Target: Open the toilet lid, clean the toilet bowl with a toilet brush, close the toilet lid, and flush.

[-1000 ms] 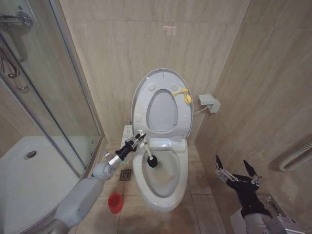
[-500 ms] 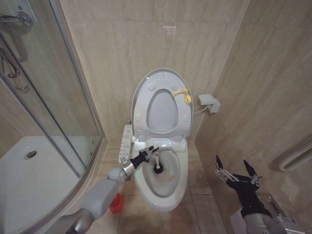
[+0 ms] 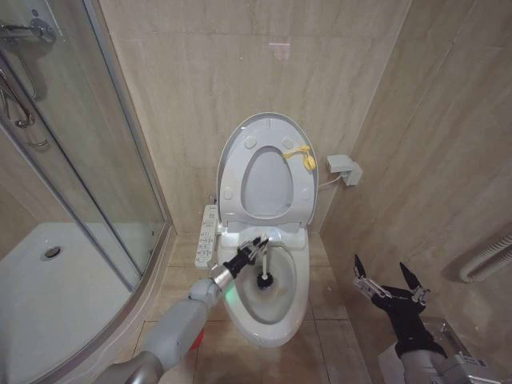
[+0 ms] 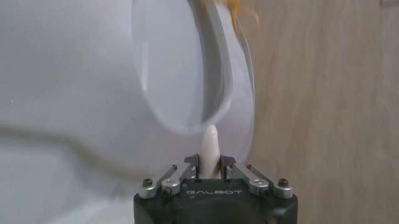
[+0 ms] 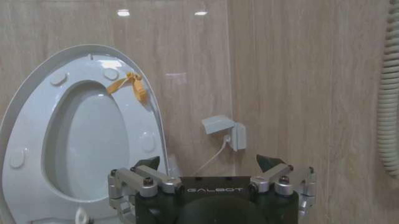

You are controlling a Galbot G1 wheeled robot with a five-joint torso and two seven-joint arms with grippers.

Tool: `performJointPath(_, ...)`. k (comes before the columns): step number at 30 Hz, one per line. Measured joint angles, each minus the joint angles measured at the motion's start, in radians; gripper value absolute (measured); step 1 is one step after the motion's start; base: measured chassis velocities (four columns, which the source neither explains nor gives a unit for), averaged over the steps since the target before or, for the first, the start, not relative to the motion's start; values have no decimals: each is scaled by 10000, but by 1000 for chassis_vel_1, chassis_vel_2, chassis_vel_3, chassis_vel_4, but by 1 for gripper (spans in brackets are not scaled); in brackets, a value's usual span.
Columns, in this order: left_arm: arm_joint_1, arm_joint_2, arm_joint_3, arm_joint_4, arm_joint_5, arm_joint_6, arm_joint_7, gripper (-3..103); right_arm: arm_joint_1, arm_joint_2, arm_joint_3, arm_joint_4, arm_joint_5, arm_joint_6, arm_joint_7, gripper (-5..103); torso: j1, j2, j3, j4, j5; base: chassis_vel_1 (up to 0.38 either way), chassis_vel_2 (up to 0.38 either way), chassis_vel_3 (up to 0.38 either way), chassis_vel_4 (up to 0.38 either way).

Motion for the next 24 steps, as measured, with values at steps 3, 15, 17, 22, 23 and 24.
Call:
performJointPath(3, -2, -173, -127, -137, -117, -67, -209, 22, 0, 0, 0, 0, 0, 0, 0, 100, 0, -1, 0, 0, 0, 0, 0, 0, 0)
performJointPath(15, 431, -995, -570, 784, -239, -568, 197, 22, 0, 0, 0, 0, 0, 0, 0, 100, 0, 0, -1, 4, 0, 0, 0, 0, 0)
performJointPath(17, 467, -1052, -634, 874, -187, -621, 239, 22, 0, 0, 0, 0, 0, 0, 0, 100, 0, 0, -1, 2, -1, 0, 0, 0, 0)
performJointPath(22, 544, -1084, -796, 854, 337, -893, 265, 22, 0, 0, 0, 0, 0, 0, 0, 100, 0, 0, 0, 7, 0, 0, 0, 0, 0)
performJointPath(23, 514, -1125, -807, 802, 368, -937, 205, 22, 0, 0, 0, 0, 0, 0, 0, 100, 0, -1, 0, 7, 2, 0, 0, 0, 0)
performJointPath(24, 459, -1217, -852, 751, 376, -999, 141, 22, 0, 0, 0, 0, 0, 0, 0, 100, 0, 0, 1, 6, 0, 0, 0, 0, 0)
